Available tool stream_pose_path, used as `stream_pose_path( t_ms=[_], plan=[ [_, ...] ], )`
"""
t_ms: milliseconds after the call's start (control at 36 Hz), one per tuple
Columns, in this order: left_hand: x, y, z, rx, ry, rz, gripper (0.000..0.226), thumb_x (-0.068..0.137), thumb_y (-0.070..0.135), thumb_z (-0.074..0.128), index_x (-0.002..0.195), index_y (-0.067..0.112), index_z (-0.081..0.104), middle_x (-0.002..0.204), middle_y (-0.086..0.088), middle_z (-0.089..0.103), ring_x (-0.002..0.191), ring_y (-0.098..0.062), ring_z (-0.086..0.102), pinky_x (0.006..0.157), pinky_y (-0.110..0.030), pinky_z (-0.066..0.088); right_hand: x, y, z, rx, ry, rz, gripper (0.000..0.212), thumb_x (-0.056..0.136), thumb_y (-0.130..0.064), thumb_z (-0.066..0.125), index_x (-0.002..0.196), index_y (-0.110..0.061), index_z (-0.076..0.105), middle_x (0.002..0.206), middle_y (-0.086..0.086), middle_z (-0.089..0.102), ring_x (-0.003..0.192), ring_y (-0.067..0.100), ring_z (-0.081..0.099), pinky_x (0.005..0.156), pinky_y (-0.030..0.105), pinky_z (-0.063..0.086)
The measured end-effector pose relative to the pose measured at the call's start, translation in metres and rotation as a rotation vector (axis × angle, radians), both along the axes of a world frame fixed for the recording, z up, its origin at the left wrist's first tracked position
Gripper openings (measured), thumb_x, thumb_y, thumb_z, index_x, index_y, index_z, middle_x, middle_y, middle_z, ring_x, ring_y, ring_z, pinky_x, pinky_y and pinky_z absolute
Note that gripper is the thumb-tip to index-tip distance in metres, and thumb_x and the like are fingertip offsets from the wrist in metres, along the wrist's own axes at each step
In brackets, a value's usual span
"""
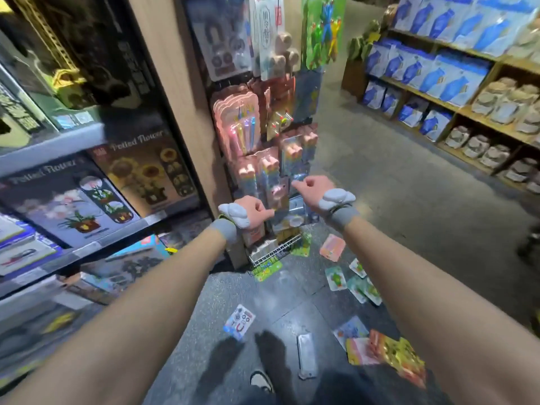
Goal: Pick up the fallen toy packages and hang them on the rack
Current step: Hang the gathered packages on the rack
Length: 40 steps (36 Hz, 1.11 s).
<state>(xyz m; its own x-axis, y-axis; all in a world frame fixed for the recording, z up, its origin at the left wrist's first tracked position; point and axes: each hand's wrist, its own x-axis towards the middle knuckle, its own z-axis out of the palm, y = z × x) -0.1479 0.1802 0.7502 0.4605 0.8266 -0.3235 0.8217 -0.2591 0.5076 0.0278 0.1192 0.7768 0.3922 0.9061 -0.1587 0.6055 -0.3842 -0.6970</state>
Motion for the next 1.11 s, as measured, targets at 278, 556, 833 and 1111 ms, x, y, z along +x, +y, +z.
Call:
stream_pose_path(
  t_ms=[278,556,833,1111],
  plan=[
    [0.028,-0.093,-0.131,-0.216,0.147,-0.089,0.042,0.094,0.041,0.058,0.063,0.019,0.04,0.061,-0.001,0.041,0.061,-0.02,0.039,0.059,-0.029,0.029,0.039,-0.137,-0.136,-0.353,-0.004,0.018,0.049,0.099,-0.037,0.045,0.056,-0.018,0.033,0.058,0.004,0.036,0.058,0.021,0.038,0.05,0.03,0.023],
    [0.089,-0.178,-0.217,-0.361,0.218,-0.066,0.055,0.095,0.039,0.059,0.05,0.019,0.034,0.049,-0.001,0.034,0.048,-0.018,0.031,0.054,-0.03,0.026,0.115,-0.243,-0.25,-0.601,0.088,0.056,0.048,0.1,-0.033,0.044,0.058,-0.015,0.029,0.058,0.004,0.028,0.051,0.018,0.026,0.05,0.029,0.017],
    [0.138,-0.247,-0.308,-0.451,0.39,-0.005,0.039,0.094,0.049,0.055,0.069,0.019,0.05,0.07,-0.002,0.055,0.068,-0.022,0.052,0.062,-0.03,0.035,0.188,-0.313,-0.342,-0.855,0.107,0.062,0.044,0.1,-0.037,0.043,0.127,-0.005,0.058,0.127,0.017,0.059,0.113,0.033,0.057,0.084,0.03,0.042],
    [0.174,-0.274,-0.428,-0.493,0.499,-0.081,0.04,0.096,0.049,0.05,0.078,0.016,0.061,0.076,-0.005,0.059,0.073,-0.024,0.055,0.064,-0.029,0.036,0.22,-0.347,-0.463,-0.92,0.206,-0.035,0.037,0.098,-0.03,0.048,0.12,-0.004,0.063,0.122,0.018,0.062,0.115,0.034,0.057,0.09,0.031,0.043]
  ],
)
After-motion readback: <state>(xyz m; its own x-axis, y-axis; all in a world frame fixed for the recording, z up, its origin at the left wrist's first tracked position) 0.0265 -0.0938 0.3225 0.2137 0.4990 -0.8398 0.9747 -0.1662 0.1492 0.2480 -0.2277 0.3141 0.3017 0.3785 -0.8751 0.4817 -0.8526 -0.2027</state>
